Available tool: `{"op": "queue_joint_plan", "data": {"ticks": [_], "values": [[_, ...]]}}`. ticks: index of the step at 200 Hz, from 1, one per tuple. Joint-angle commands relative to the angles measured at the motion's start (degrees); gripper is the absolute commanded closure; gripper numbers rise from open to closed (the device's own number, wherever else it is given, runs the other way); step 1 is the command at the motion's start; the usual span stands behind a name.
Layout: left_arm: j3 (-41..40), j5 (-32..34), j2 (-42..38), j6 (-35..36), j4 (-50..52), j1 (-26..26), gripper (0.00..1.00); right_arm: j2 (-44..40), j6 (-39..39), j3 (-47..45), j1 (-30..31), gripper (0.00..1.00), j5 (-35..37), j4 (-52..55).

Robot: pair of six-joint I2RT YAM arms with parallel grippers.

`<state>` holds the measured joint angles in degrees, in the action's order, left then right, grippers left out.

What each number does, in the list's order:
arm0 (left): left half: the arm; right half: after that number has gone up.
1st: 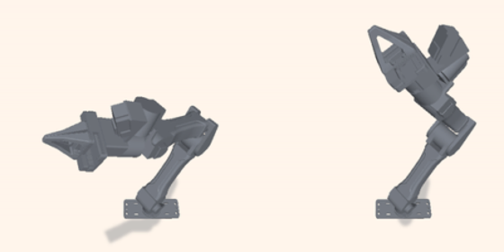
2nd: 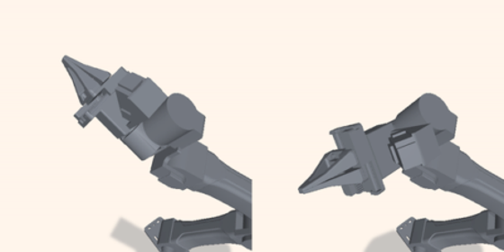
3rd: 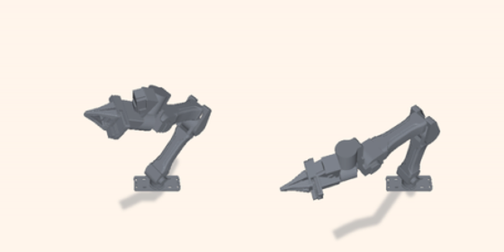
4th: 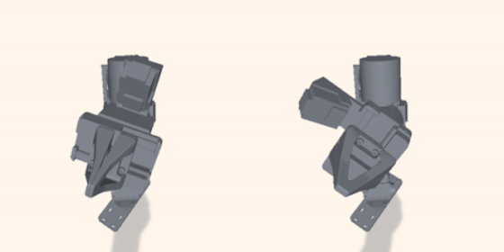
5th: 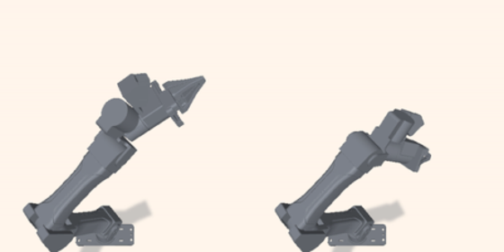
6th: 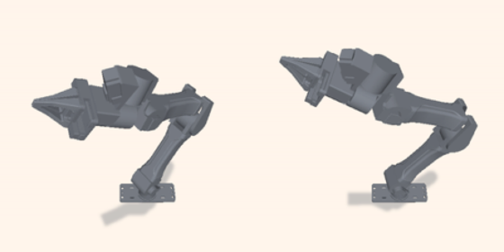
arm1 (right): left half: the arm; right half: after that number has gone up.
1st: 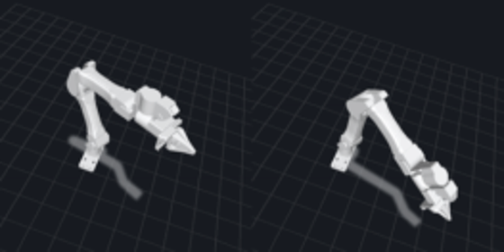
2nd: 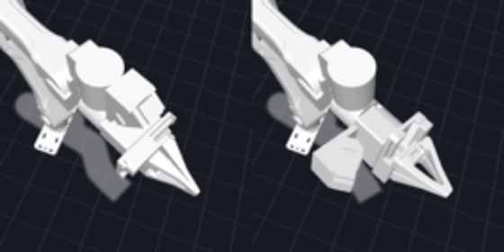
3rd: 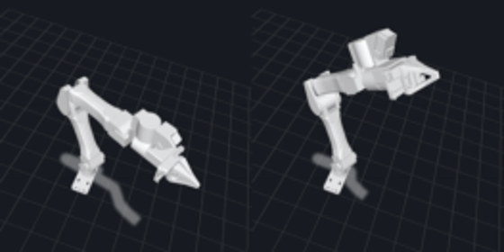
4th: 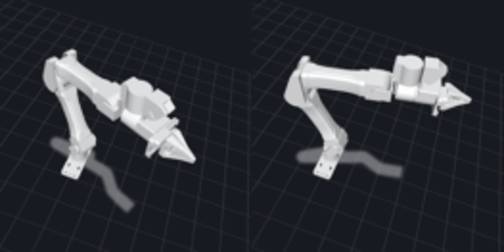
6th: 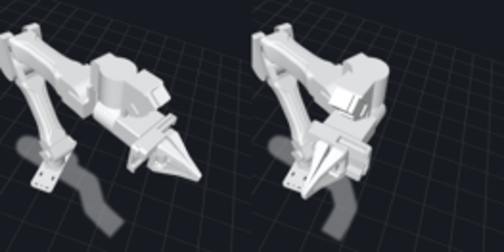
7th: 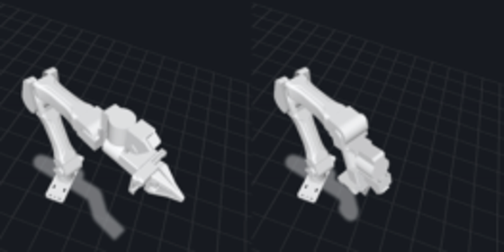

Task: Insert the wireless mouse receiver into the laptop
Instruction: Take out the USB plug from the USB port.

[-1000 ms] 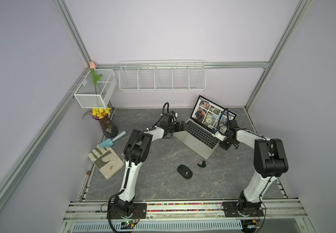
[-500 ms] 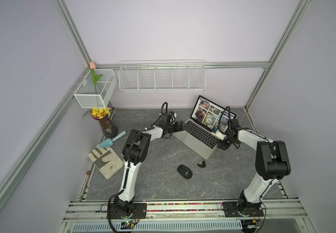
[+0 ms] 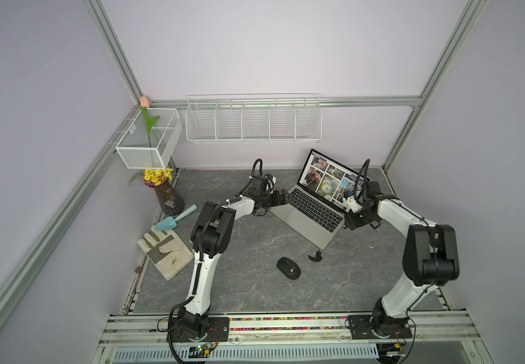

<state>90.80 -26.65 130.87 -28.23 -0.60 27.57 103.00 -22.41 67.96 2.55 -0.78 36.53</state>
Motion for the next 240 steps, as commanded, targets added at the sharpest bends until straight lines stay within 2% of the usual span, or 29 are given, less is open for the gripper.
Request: {"op": "queue_joint_plan", "data": {"ticks": [1, 59, 94, 135, 172, 204, 240], "values": [[-1.3, 1.6, 2.9, -0.5, 9.9, -0.5, 0.01, 2.2, -3.0, 1.6, 2.2, 0.40, 2.4, 4.6], [-1.8, 2.2, 2.9, -1.0, 9.7, -0.7, 0.01, 9.7, -6.1, 6.6, 4.3, 0.52, 6.2, 5.2], [-2.3, 2.4, 2.6, -1.0, 9.6, -0.8, 0.01, 10.5, -6.0, 7.2, 4.7, 0.64, 7.3, 6.9], [-2.5, 2.3, 2.5, -1.0, 9.5, -0.7, 0.01, 11.5, -6.0, 7.1, 4.8, 0.73, 7.9, 9.0], [-2.4, 2.0, 2.5, -1.0, 9.4, -0.8, 0.01, 12.4, -5.1, 7.4, 4.3, 0.74, 8.7, 9.5], [-2.5, 1.9, 2.5, -0.9, 9.4, -0.8, 0.01, 13.8, -1.9, 9.7, 4.1, 0.69, 8.3, 10.0], [-2.3, 1.8, 2.5, -0.9, 9.4, -0.8, 0.01, 14.9, -0.8, 10.6, 3.7, 0.72, 8.9, 11.4]]}}
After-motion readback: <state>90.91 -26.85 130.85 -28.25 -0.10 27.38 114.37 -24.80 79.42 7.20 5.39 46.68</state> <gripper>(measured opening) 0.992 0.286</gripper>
